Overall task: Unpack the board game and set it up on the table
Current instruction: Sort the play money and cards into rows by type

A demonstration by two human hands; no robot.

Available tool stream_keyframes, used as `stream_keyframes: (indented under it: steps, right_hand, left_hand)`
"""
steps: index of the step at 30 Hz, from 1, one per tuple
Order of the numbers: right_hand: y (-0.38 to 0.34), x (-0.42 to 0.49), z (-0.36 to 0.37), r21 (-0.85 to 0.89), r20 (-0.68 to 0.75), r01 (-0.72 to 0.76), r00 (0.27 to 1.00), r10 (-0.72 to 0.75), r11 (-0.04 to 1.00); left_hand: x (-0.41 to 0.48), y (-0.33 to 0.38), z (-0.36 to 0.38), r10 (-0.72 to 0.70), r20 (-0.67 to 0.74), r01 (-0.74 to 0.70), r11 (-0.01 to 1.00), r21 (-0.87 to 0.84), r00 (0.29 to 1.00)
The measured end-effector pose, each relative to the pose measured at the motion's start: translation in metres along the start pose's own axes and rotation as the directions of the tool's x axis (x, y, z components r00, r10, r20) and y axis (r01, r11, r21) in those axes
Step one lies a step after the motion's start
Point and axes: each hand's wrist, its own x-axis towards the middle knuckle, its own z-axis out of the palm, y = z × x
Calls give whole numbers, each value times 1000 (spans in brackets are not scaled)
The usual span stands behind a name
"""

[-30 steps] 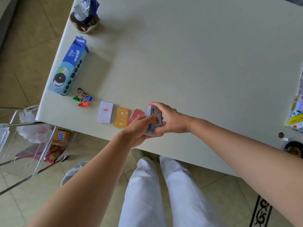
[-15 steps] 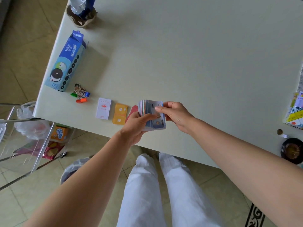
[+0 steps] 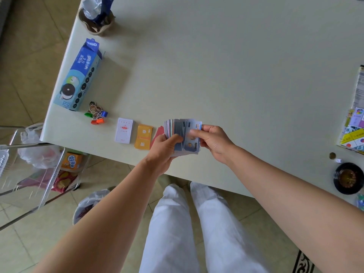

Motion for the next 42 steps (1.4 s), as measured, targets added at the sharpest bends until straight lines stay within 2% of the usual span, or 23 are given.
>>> stream_keyframes:
  steps: [9,14,19,24,28,33,37,39,42]
  right_hand:
    - [-2,-4,2,100,12,-1,1000,0,995]
    - [-1,-2,0,78,23,2,1000,-4,997]
    - [0,-8,-1,118,61,-11,998,4,993]
    - [1,-11,-3,118,62,-29,998,22,993]
    - [4,-13,-3,82,91,-9,996,1,997]
    - [6,-14,-6,125,18,-6,1000,4,992]
    - [8,-18,-6,117,69,-32,997,24,993]
    - [7,-19,-7,145,64,-26,998,16,989]
    - [7,-20,-10,188,46,-30,999,22,982]
  left_hand:
    - [-3,4,1,49,-13,-49,999,17,999]
    - [-5,8,2,39,0,-39,999,-28,999]
    - [-5,5,0,80,-13,-79,996,34,997]
    - [-4,-2,-5,84,14,-84,996,9,996]
    - [-1,-8,-4,117,-77,-114,992,44,990]
    - [-2,-9,1,121,-41,-123,990,-64,992]
    - [-1,-13,2,107,-47,-110,992,-64,993]
    - [-1,-14,2,116,-23,-118,986,-120,993]
    - [0,-14,2,111,-60,-120,976,-179,992]
